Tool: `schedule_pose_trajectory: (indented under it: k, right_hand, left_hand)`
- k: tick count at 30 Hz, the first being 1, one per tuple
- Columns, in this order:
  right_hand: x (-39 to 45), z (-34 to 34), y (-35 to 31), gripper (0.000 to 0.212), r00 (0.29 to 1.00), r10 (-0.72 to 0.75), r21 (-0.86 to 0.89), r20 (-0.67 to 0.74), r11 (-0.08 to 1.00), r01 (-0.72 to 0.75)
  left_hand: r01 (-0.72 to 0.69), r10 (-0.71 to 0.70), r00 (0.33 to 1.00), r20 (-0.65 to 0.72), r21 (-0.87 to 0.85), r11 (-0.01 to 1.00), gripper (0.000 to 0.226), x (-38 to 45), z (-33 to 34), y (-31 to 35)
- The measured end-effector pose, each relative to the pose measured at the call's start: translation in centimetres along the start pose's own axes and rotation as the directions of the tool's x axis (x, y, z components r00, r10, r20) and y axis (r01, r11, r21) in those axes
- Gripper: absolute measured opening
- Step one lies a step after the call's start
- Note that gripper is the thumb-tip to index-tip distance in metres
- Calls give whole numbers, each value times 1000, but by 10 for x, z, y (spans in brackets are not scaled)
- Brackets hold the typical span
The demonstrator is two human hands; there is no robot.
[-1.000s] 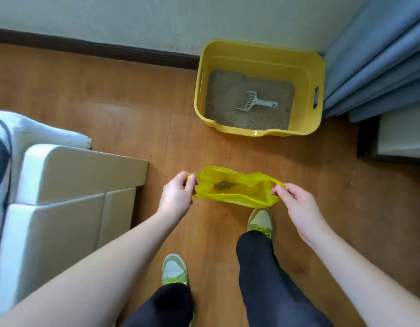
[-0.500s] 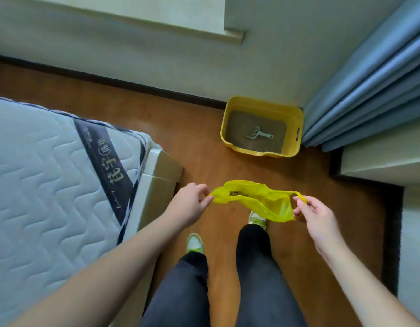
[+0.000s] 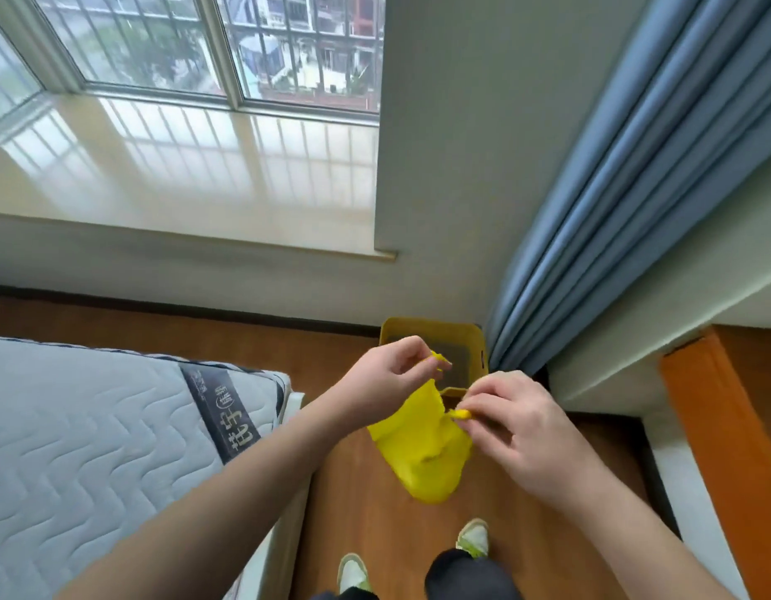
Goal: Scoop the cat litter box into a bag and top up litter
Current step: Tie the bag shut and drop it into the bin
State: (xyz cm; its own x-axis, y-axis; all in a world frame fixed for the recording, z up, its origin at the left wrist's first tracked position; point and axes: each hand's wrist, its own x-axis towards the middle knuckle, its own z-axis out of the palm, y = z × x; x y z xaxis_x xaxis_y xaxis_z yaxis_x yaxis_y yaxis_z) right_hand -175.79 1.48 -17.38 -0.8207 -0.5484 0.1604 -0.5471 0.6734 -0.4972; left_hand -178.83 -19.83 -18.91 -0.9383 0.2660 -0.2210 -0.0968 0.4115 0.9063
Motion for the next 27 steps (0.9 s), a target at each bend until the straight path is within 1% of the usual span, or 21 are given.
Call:
schedule_pose_trajectory:
  k: [1,2,3,4,6,7,8,10,12,13,15,16,17,18,19,20,21,23,25,26,27]
  right_hand:
    - [4,-17,-15,27,999,-26,35,-36,999,27]
    - [8,-36,-30,26,997,-13,111,-76,994,21]
    - [12,-54,-41,26,993,31,215,-110,977,-7]
    - [15,-72,-50,27,986,87,325,-141,945,-37]
    - [20,-96,-57,31,964,181,492,-195,868,-64]
    - [21,-103,-57,32,951,227,557,-210,827,-75]
    - [21,-108,-55,31,938,279,627,-207,773,-91]
    - [20,-107,-49,30,918,365,735,-156,664,-139]
    - [15,-98,-40,34,888,452,790,-81,573,-220]
    - [11,-95,-35,38,875,483,818,-34,516,-253]
    - [3,-92,-27,49,856,511,865,81,391,-315]
    - [-3,-92,-24,53,847,522,862,102,378,-338]
    - [-9,-96,-22,52,837,538,844,106,396,-361]
    - [-15,-101,-20,47,824,558,827,99,414,-380]
    - [-21,-108,-16,41,812,574,822,102,412,-394]
    - [-28,-116,-12,36,814,566,836,132,377,-398]
    - [-35,-124,-8,33,828,530,854,184,330,-401]
    - [-49,-138,0,27,852,422,854,310,271,-445]
    - [-60,-146,11,26,844,356,817,401,278,-505]
    - [-65,-145,18,27,838,359,806,411,287,-518]
    - [-69,-145,23,30,835,400,801,378,311,-512]
  left_hand:
    - [-58,58,998,9,-7,998,20,-6,-2,22]
    - [-101,101,995,14,-12,995,20,-13,-4,43]
    - [-135,136,991,22,-36,990,21,-20,-5,62]
    - [-148,153,987,42,-101,984,22,-28,-6,79]
    - [-142,181,978,100,-314,939,21,-41,-4,108]
    - [-159,211,972,104,-372,915,20,-46,-2,120]
    - [-195,242,967,84,-373,907,21,-49,-1,130]
    - [-299,317,948,19,-285,911,26,-50,3,141]
    - [-406,406,914,-19,-108,908,24,-50,9,151]
    - [-443,443,896,-17,7,897,24,-49,13,155]
    - [-478,484,875,30,219,851,29,-48,20,158]
    - [-497,501,863,68,297,815,30,-47,24,161]
    - [-524,527,843,106,379,763,32,-46,28,163]
    - [-566,578,805,137,468,679,32,-46,32,165]
    - [-610,644,747,165,556,565,29,-46,36,167]
    - [-641,703,684,197,622,449,24,-44,41,167]
    - [-659,747,627,222,662,357,20,-43,46,168]
    - [-679,793,553,258,691,249,13,-40,59,171]
    - [-679,810,519,273,707,197,13,-40,75,174]
    - [-669,811,529,250,711,217,16,-40,84,176]
    - [-641,800,570,188,711,290,15,-40,91,179]
